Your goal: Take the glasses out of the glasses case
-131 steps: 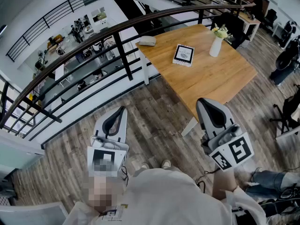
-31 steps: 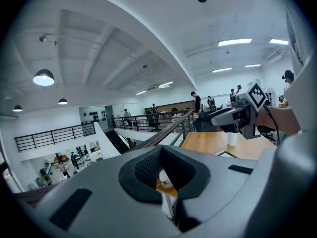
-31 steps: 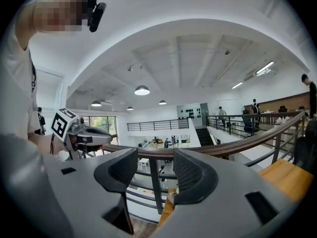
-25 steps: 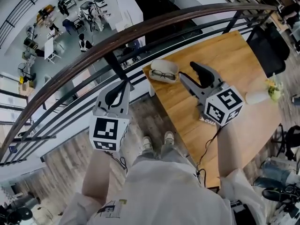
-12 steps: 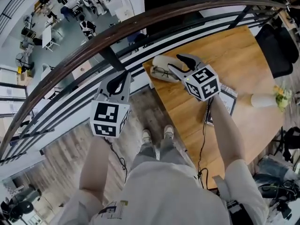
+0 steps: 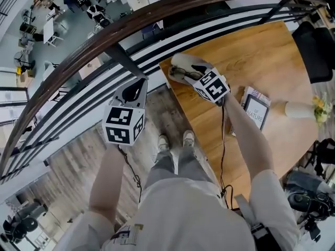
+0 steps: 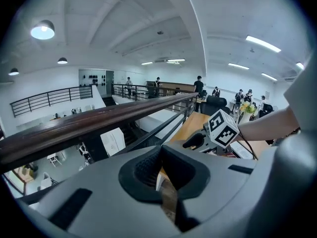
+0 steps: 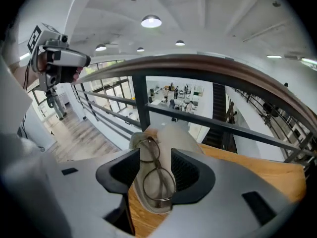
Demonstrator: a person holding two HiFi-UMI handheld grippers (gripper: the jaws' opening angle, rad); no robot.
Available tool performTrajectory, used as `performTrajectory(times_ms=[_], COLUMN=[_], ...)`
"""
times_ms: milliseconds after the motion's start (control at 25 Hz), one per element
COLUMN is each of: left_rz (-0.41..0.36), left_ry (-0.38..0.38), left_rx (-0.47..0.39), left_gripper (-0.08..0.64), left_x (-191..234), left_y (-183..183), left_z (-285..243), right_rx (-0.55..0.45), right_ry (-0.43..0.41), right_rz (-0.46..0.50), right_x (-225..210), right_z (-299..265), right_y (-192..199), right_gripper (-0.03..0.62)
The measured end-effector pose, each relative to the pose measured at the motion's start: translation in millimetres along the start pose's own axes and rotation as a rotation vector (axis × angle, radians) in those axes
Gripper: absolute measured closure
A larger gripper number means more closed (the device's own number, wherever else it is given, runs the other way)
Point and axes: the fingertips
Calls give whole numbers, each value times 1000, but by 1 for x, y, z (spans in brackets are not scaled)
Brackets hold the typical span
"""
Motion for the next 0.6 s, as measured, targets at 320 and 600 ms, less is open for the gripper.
performTrajectory(times_ms=[320, 600], left_rz=[27, 20], left_ry=[-2, 39], left_rx=[81, 110], left_gripper=[543, 543], left_x=[1, -22], left_y=[39, 51], left_z=[-7, -8], right_rx=[80, 104], right_ry=[-43, -15], right_rz=[106, 320], right_x=[25, 36], right_z=[-14, -24], right_y=[32, 42], right_gripper=[374, 381])
Point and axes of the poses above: the fingertips, and each gripper's own axes: z backward along the fingers, x to its left, y out of its underside, and after that the axes turned 13 degrees about y, right-handed
